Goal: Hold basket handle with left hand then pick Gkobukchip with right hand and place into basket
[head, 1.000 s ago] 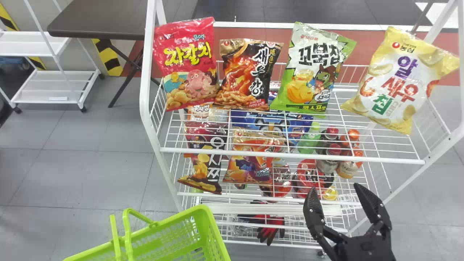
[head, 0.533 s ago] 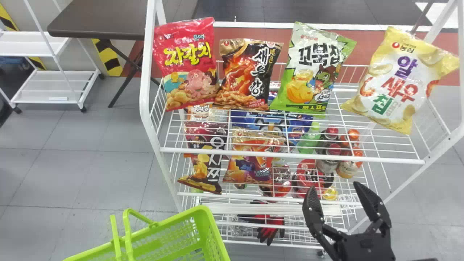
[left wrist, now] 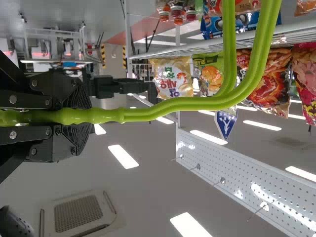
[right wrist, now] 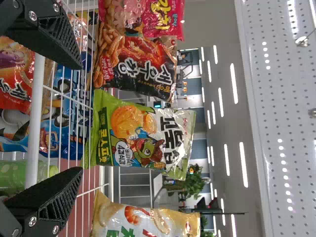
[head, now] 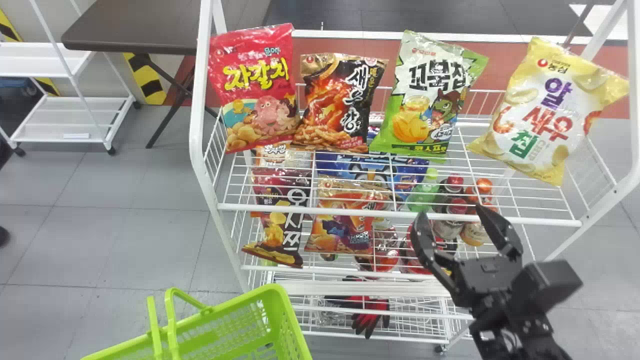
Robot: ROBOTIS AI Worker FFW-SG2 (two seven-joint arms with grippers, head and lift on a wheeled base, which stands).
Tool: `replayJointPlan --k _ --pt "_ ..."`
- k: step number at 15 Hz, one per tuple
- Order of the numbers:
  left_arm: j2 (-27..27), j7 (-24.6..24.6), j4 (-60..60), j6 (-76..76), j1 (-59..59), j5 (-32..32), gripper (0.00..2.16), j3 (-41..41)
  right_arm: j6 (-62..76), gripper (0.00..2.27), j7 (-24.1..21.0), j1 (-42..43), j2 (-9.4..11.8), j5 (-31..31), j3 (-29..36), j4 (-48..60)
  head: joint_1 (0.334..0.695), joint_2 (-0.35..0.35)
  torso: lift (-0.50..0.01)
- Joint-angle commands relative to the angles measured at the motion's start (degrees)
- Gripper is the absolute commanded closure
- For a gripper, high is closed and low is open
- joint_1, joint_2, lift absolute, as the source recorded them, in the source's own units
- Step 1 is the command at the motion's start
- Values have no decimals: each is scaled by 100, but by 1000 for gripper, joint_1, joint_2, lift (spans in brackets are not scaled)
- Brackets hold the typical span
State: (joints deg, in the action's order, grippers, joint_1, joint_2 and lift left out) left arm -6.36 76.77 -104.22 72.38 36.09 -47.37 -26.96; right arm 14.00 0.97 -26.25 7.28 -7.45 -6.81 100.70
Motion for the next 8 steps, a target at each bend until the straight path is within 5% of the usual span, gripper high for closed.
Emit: replayJointPlan --k 1,8 --pt "-23 -4 -2 18 -67 0 2152 15 -570 70 0 437 -25 -55 84 -32 695 -6 0" --pt "-32 -4 7 88 -111 0 2152 15 -2117 70 79 1975 -33 -583 198 -498 695 -30 0"
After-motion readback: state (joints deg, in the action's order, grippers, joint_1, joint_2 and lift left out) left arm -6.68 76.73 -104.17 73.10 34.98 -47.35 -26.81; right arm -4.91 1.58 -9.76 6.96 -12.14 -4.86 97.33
